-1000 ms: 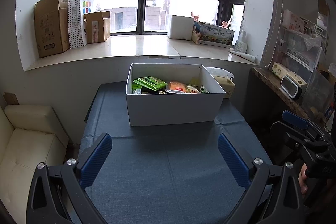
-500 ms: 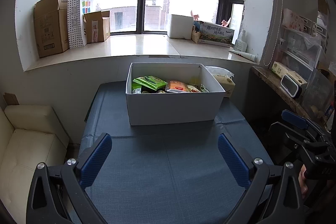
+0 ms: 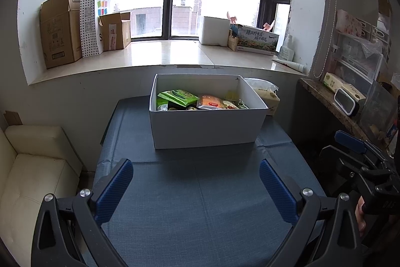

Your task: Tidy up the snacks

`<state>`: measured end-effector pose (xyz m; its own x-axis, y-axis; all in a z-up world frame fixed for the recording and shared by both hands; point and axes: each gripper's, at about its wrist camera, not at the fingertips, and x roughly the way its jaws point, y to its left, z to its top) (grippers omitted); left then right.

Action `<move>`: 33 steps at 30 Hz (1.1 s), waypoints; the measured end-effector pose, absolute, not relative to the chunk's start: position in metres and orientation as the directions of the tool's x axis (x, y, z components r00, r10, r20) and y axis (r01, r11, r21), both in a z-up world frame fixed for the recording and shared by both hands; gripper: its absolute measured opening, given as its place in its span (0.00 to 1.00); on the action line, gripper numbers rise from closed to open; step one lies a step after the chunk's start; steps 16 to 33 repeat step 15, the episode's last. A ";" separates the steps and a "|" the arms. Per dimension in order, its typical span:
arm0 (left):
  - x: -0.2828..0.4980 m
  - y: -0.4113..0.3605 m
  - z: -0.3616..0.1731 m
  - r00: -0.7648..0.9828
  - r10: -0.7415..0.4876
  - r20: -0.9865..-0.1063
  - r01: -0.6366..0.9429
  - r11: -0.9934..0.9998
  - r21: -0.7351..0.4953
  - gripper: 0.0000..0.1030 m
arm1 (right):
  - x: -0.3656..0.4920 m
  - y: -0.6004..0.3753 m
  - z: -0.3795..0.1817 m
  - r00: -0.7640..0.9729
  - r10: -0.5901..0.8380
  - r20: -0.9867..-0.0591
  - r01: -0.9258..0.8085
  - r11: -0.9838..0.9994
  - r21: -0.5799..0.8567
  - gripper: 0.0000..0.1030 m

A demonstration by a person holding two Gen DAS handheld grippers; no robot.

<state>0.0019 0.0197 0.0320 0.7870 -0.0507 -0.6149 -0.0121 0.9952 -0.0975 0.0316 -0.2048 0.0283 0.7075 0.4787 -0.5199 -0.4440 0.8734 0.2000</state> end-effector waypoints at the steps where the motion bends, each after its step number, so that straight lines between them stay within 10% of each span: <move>1: 0.002 0.020 0.032 0.787 -0.051 -0.615 -0.013 0.995 -0.099 1.00 | 0.031 -0.205 0.028 0.707 0.479 -0.520 -0.445 0.873 0.200 1.00; 33: 0.001 0.021 0.031 0.786 -0.059 -0.615 -0.013 0.994 -0.112 1.00 | 0.033 -0.205 0.024 0.701 0.483 -0.525 -0.442 0.872 0.211 1.00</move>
